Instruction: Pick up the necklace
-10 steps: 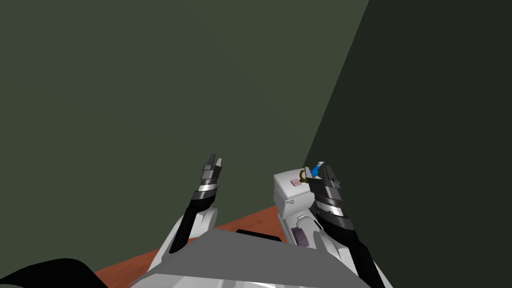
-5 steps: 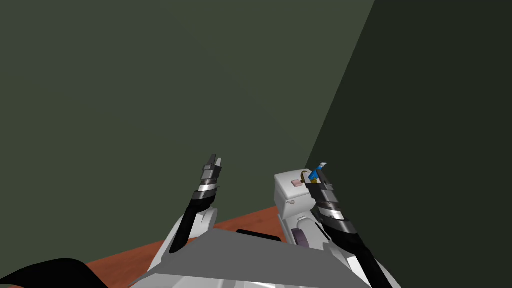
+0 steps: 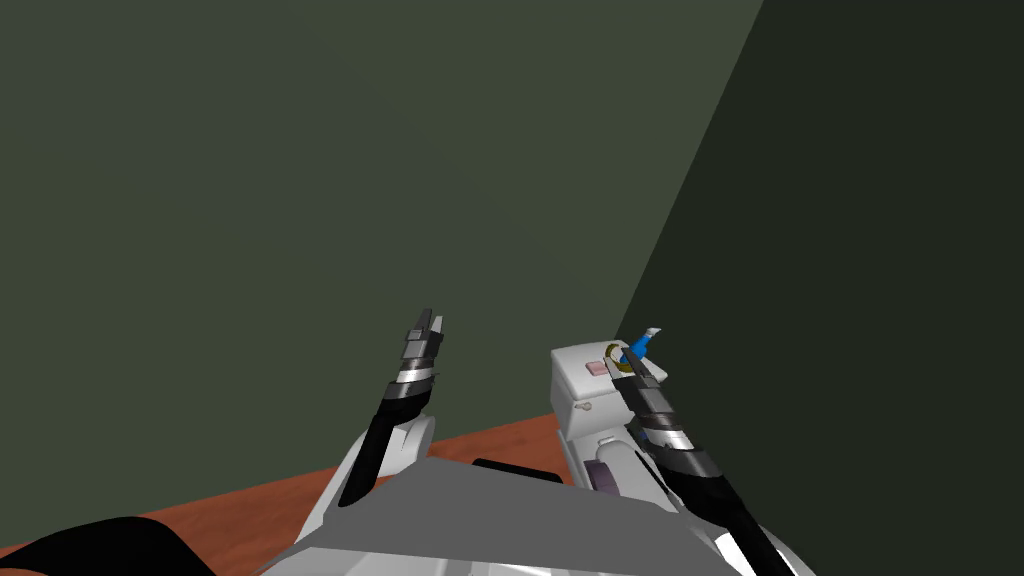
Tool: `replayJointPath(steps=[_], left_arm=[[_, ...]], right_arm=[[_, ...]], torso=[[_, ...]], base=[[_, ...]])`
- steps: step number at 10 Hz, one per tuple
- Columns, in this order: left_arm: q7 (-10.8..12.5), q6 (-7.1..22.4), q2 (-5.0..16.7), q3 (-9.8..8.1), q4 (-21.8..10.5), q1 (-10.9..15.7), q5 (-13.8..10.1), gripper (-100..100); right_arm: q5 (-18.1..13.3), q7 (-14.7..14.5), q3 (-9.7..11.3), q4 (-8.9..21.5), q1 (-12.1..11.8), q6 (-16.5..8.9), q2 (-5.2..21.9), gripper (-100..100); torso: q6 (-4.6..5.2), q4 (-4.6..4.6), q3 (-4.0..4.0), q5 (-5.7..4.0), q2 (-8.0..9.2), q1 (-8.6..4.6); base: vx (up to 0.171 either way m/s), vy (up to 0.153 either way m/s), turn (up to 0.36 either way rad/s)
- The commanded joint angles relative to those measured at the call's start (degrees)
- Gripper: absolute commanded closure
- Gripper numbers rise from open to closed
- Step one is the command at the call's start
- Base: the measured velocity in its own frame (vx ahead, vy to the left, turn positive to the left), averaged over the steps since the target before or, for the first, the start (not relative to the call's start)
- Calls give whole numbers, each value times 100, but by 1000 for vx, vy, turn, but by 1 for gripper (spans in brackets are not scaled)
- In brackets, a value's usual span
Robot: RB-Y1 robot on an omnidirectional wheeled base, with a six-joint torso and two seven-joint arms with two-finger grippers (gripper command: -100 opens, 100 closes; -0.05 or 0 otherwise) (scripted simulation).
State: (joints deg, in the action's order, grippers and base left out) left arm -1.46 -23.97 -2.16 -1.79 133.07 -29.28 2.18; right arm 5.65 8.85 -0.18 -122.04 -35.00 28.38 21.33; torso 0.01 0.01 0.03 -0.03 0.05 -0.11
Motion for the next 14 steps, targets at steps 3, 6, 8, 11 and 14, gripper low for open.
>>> replayJointPath(steps=[3,6,8,11,14], left_arm=[[0,0,0,0,0,0,0,0],[0,0,0,0,0,0,0,0],[0,0,0,0,0,0,0,0],[0,0,0,0,0,0,0,0],[0,0,0,0,0,0,0,0]], right_arm=[[-38,-1,2,281,-174,-110,599,-100],[-62,4,6,427,-248,-160,986,-100],[-91,9,12,581,-320,-210,1299,-100],[-161,23,33,905,-456,-308,1835,-100],[-202,32,48,1075,-519,-356,2260,-100]], torso=[[0,0,-1,0,-1,2],[-2,-1,-2,1,-3,3],[-1,-1,-2,0,-3,2],[0,-1,-2,1,-4,5],[-1,-1,-3,1,-5,5]], base=[[-11,-16,80],[-8,-12,65],[-10,-12,80],[-8,-8,94],[-7,-7,75]])
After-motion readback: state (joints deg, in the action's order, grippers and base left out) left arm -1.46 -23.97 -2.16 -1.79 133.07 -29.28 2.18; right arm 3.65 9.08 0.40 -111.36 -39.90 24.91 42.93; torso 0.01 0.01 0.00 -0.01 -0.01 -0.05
